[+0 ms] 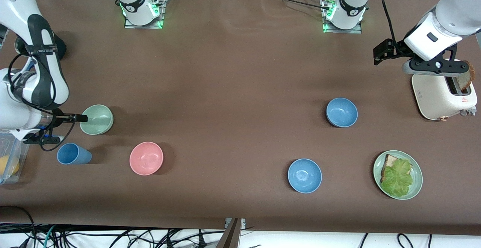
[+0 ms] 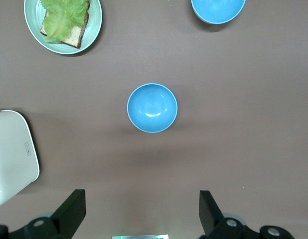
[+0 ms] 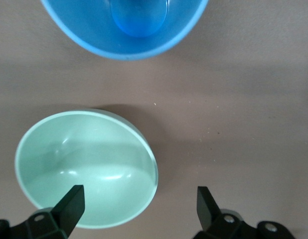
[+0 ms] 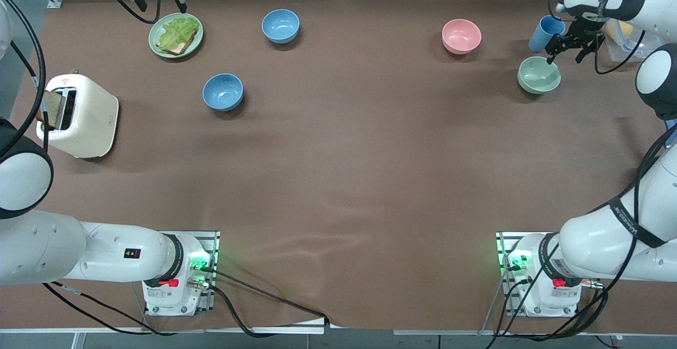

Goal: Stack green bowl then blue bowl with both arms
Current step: 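Move the right gripper down to the rim of the green bowl, then close the right gripper on the green bowl rim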

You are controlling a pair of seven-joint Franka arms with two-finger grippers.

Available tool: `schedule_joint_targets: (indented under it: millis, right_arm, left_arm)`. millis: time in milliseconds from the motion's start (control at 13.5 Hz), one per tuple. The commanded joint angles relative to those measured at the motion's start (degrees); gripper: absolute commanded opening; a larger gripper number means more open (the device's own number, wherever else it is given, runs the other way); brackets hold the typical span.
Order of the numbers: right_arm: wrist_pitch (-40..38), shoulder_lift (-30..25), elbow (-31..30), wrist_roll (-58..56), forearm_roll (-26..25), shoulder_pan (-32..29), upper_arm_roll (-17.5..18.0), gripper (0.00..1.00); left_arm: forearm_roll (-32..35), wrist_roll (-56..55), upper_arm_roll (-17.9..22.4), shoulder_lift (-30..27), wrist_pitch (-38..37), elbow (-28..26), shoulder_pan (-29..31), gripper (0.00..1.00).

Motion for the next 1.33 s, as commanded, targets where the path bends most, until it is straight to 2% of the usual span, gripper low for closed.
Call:
schedule_joint_targets:
  millis: [0, 519, 667, 815, 1037, 1185, 1259]
  right_arm:
    - [4.16, -1.11, -3.49, -2.28, 0.40, -2.09, 0.67, 0.99]
    - [6.54, 0.56, -4.11, -5.80, 3.39, -3.42, 0.67, 0.98]
    - [6.72, 1.08, -4.28, -5.80, 4.43, -3.42, 0.67, 0.93]
    - [6.81, 1.09, -4.55, -5.80, 5.32, -3.42, 0.67, 0.76]
    - [6.72, 1.00, -4.72, -8.07, 5.85, -3.33, 0.76, 0.28]
    - [6.55, 1.00, -4.72, -8.70, 5.85, -3.33, 0.84, 0.03]
    - [6.29, 0.91, -4.72, -8.70, 5.85, -3.24, 0.93, 0.00]
  left_arm:
    - [0.13, -0.31, -0.19, 0.01, -1.12, 1.16, 0.16, 1.00]
    - [0.13, -0.22, -0.19, 0.10, -0.95, 1.16, 0.16, 1.00]
    - [0.21, -0.22, -0.19, 0.10, -1.04, 1.16, 0.16, 1.00]
    - [0.13, -0.22, -0.19, 0.10, -1.04, 1.16, 0.16, 1.00]
    - [0.13, -0.31, -0.19, 0.10, -1.04, 1.16, 0.16, 1.00]
    - [0.13, -0.31, -0.19, 0.10, -1.04, 1.16, 0.16, 1.00]
    - [0.13, -0.31, -0.19, 0.10, -1.04, 1.16, 0.16, 1.00]
